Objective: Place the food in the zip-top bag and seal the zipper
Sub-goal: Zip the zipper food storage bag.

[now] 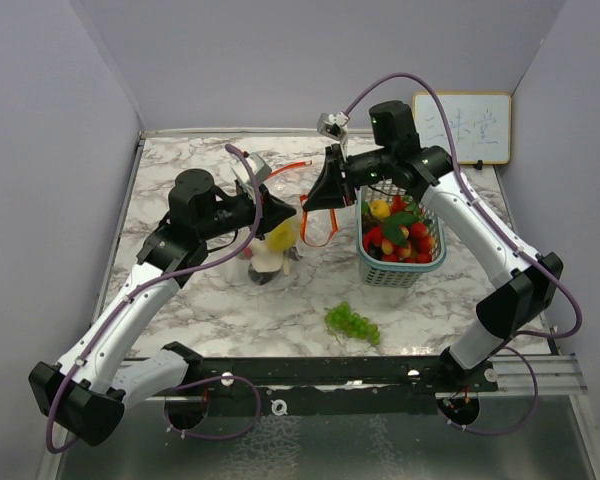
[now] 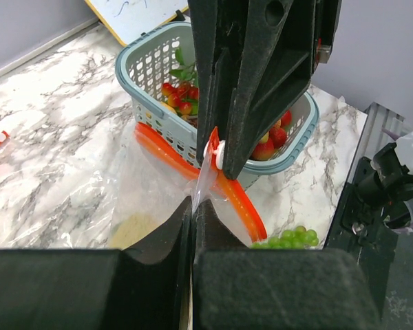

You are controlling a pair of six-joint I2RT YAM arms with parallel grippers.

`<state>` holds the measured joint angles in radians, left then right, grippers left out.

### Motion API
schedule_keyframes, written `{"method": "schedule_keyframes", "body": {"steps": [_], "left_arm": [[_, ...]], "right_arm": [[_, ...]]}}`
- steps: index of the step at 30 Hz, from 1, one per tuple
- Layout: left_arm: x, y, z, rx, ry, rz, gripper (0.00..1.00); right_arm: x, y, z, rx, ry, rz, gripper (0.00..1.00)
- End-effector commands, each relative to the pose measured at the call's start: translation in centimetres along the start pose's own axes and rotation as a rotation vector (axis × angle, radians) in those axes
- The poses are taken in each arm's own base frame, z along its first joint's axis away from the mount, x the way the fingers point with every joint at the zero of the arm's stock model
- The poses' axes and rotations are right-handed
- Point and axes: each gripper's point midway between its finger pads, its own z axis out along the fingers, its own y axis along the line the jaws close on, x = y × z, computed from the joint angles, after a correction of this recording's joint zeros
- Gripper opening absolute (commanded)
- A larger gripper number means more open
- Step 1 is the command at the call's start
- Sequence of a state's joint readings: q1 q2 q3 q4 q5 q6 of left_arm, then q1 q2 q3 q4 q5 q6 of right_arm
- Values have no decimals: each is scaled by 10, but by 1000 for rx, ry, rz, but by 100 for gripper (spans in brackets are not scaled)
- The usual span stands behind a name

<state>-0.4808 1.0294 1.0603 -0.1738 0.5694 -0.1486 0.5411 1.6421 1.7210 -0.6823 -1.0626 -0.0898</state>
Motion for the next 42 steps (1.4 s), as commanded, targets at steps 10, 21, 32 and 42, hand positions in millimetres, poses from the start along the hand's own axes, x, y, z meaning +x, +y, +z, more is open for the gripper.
{"method": "schedule_keyframes", "body": {"steps": [10,21,32,42], "left_arm": [[-30,-9,3,94,-120,166,18],[-33,-21,20,236,-133,145,31],[-37,-47,13,385,-144,163,0],[-33,-13,5,120,-69,74,0]], "right_arm": [[-39,28,-11,-253,-83,2,8],[-34,36,-13,-287,-80,15,9],[-23,23,-9,-228,-58,41,8],[1,-8,-7,-37,7,58,8]]}}
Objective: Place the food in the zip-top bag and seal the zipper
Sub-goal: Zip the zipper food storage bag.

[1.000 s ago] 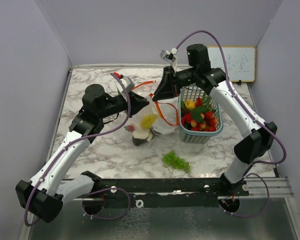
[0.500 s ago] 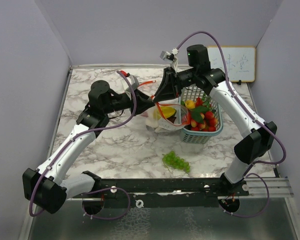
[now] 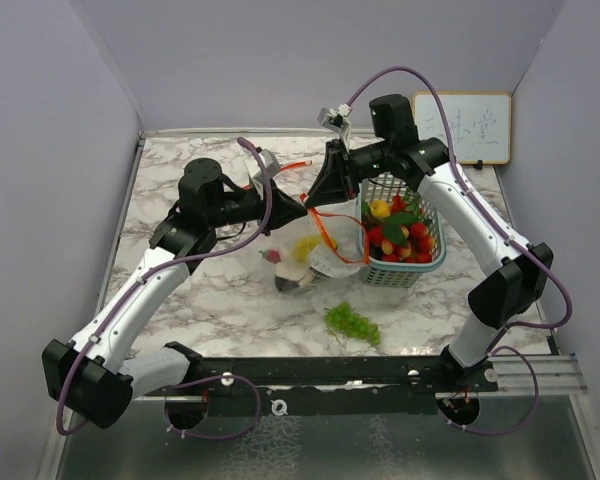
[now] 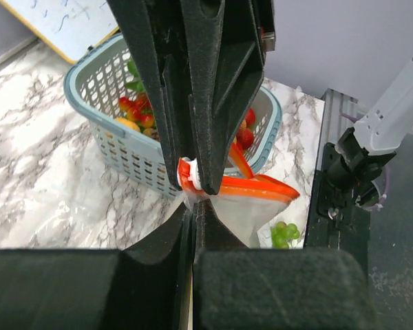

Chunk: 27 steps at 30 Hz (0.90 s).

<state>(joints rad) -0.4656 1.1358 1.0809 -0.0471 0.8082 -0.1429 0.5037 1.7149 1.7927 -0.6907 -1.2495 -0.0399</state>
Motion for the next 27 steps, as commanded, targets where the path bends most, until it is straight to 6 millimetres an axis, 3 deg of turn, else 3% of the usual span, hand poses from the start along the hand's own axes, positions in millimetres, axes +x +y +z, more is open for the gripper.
{"method": "schedule_keyframes", "body": {"steps": [1,12,16,21,27], "left_arm": [[-33,8,-20,-151,-61,49,0],[-53,53,-62,-522,-134,61,0],[-48,72,-75,-652,-125,38,0],[-55,93,-111,-870,-171,53,0],[-73,102,-155,-1088,-196,115,0]], "right_arm": [[14,-17,-5,121,38,-3,8],[33,-34,-5,178,78,23,8],[34,-36,-6,192,83,20,8],[47,-47,-6,226,103,39,8],[79,-68,-8,307,152,87,8]]}}
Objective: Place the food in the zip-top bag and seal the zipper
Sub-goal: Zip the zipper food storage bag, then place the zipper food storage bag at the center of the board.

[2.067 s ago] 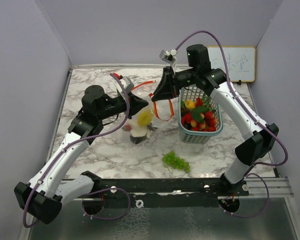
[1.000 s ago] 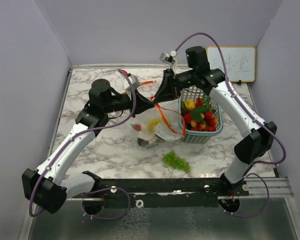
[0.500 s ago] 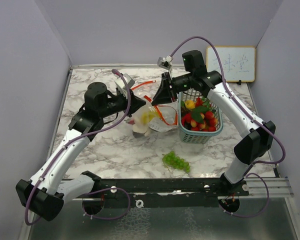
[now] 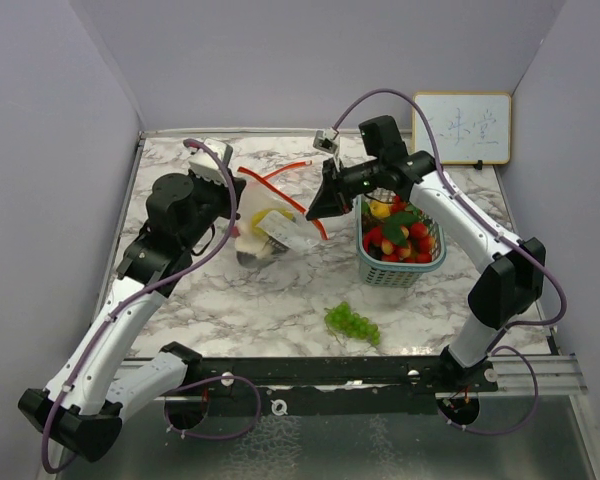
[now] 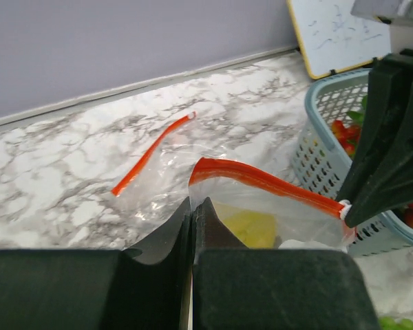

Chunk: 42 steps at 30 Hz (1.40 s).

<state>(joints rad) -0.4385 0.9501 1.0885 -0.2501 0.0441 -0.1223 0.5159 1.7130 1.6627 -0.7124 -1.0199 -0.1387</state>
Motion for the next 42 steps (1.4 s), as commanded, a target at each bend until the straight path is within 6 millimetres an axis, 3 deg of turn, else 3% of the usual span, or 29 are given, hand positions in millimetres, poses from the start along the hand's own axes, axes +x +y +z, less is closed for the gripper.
{"method": "schedule_keyframes", "body": {"steps": [1,7,14,17,18,19,20,23,26,32,34,35,38,40,41,42], "left_arm": [[-56,57,-30,-316,-154,57,0],[-63,65,-38,-365,-179,56,0],[-62,69,-40,-391,-180,51,0],[-62,69,-39,-391,-187,43,0],[-61,71,-39,-400,-188,40,0],[-61,73,-40,-413,-191,40,0],[-63,77,-42,-435,-204,38,0],[-62,93,-50,-535,-219,34,0],[-55,102,-51,-591,-196,40,0],[-18,112,-50,-660,-172,-57,2],[0,117,-52,-692,-163,-92,34],[7,120,-52,-708,-155,-105,44],[21,124,-54,-731,-125,-108,67],[19,126,-55,-738,-116,-90,90],[16,127,-56,-739,-115,-78,98],[12,126,-55,-730,-116,-62,99]], "right_arm": [[33,-23,-4,111,68,60,8],[51,-46,-5,226,110,91,8],[57,-62,-8,310,141,110,11],[35,-58,-10,306,97,102,53],[22,-55,-11,306,62,96,67],[6,-53,-13,312,22,85,90],[-9,-52,-15,331,-21,82,99],[-43,-62,-22,411,-122,102,99],[-54,-85,-19,479,-137,181,99],[-25,-159,5,633,-51,369,99],[-15,-180,10,678,-44,394,99],[-13,-188,13,696,-44,403,99],[-1,-210,21,739,-20,439,99],[5,-223,26,767,-8,463,99],[8,-228,30,783,-4,469,99],[10,-233,34,801,-5,475,99]]}}
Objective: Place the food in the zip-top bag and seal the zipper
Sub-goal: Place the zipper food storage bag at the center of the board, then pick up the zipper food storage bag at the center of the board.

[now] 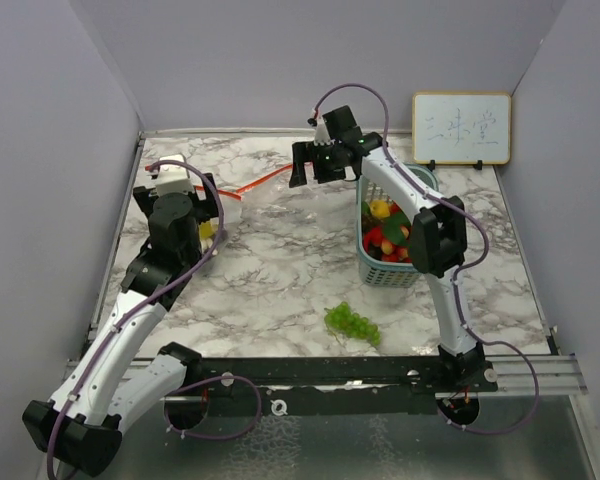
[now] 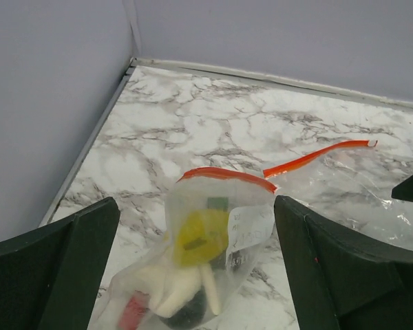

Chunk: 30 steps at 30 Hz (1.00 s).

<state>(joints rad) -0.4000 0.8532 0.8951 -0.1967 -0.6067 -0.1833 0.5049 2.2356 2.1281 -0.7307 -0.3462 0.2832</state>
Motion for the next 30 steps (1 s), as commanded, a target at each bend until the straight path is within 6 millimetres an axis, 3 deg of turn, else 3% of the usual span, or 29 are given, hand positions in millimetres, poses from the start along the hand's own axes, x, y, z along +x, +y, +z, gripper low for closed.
{"method": "schedule_keyframes", "body": {"steps": [1,7,10,21,24,26,28,30], "left_arm": [[-34,8,-4,-27,-81,-21,99],[-59,-16,-9,127,-128,23,99],[-64,-22,-11,169,-135,46,99],[-61,-34,-11,239,-122,95,99],[-61,-38,-11,261,-121,101,99],[-62,-39,-11,268,-124,109,99],[-64,-40,-11,269,-128,116,99],[-66,-40,-11,271,-132,126,99]], "right_arm": [[-19,-11,17,119,-51,42,99],[10,-56,63,328,-5,143,99],[26,-71,77,407,20,151,99],[52,-95,88,577,57,50,99],[70,-96,90,556,108,26,75],[80,-95,91,530,136,11,45],[87,-92,89,502,152,-1,22],[87,-88,82,486,149,-13,12]]}}
